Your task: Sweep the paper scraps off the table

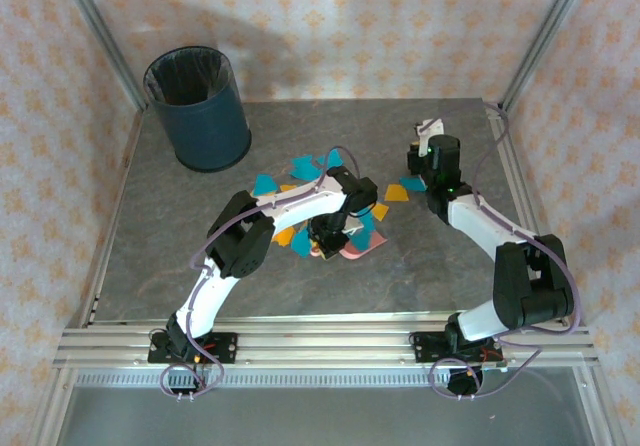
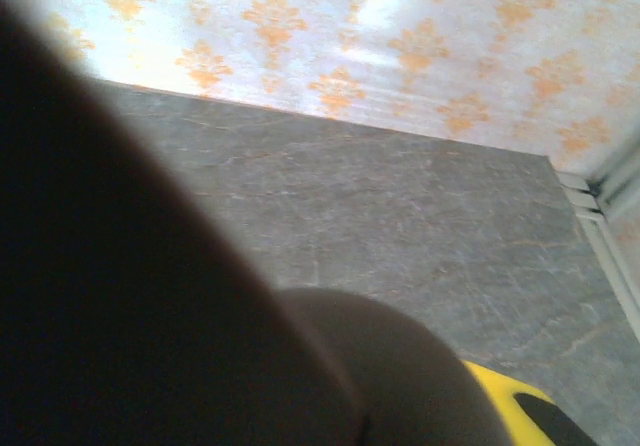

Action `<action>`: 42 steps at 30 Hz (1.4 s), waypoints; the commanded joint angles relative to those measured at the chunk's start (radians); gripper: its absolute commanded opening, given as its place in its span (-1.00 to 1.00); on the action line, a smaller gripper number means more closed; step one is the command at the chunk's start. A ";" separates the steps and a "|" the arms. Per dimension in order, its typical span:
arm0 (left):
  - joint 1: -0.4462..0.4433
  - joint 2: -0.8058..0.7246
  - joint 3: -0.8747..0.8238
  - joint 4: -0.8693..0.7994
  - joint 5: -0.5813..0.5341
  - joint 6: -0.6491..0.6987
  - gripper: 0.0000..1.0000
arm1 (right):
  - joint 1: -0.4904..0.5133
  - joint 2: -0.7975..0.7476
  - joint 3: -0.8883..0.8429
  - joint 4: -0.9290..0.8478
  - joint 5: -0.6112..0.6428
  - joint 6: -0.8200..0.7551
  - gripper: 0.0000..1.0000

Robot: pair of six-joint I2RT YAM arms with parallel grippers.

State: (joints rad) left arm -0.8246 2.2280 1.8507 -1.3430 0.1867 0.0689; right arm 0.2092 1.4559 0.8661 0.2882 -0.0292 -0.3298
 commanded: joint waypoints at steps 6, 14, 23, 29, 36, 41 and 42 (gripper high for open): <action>0.010 0.012 0.021 -0.046 0.002 -0.001 -1.00 | 0.043 -0.062 -0.053 -0.132 -0.211 0.003 -1.00; 0.013 0.022 0.031 -0.047 0.005 0.000 -1.00 | 0.107 -0.125 -0.072 -0.242 -0.243 0.001 -1.00; 0.013 0.034 0.042 -0.048 0.005 -0.006 -1.00 | 0.143 -0.195 -0.097 -0.313 -0.281 0.061 -1.00; 0.012 0.044 0.055 -0.050 0.007 -0.008 -1.00 | 0.159 -0.262 -0.130 -0.336 -0.308 0.126 -1.00; 0.013 0.048 0.061 -0.051 0.007 -0.010 -1.00 | 0.167 -0.347 -0.151 -0.353 -0.311 0.191 -1.00; 0.013 0.046 0.062 -0.053 0.014 -0.005 -1.00 | 0.167 -0.390 -0.160 -0.346 -0.276 0.240 -1.00; 0.013 0.044 0.057 -0.051 0.015 -0.005 -1.00 | 0.167 -0.402 -0.164 -0.340 -0.257 0.251 -1.00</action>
State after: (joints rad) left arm -0.8215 2.2627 1.8908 -1.3537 0.1997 0.0685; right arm 0.3691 1.0878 0.7193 -0.0307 -0.3149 -0.1406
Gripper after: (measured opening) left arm 0.231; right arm 0.261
